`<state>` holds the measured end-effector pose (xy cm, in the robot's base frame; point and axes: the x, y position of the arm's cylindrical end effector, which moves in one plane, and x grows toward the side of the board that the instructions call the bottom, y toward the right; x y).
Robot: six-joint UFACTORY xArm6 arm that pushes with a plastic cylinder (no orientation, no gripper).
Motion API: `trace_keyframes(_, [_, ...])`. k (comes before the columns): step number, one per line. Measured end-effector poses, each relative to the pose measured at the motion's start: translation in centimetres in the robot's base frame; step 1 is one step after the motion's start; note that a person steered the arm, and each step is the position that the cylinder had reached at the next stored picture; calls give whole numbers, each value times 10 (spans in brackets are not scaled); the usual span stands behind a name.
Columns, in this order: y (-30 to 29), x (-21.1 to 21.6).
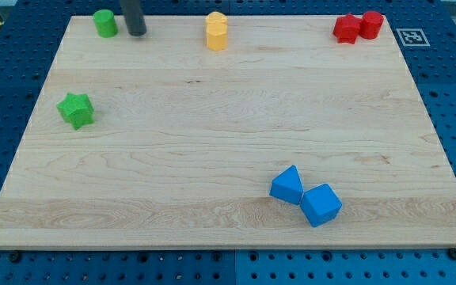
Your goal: Separate the yellow hexagon and yellow heart
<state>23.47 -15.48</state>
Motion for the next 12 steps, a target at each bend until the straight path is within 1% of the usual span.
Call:
trace_keyframes(1, [19, -14])
trace_keyframes(2, [37, -40])
trace_keyframes(3, [64, -42])
trace_keyframes(4, [107, -41])
trace_keyframes(5, [127, -41])
trace_keyframes(7, [126, -4])
trace_keyframes(8, [129, 6])
trace_keyframes(9, [148, -8])
trace_keyframes(10, [150, -11])
trace_keyframes(11, [166, 14])
trace_keyframes(12, [168, 27])
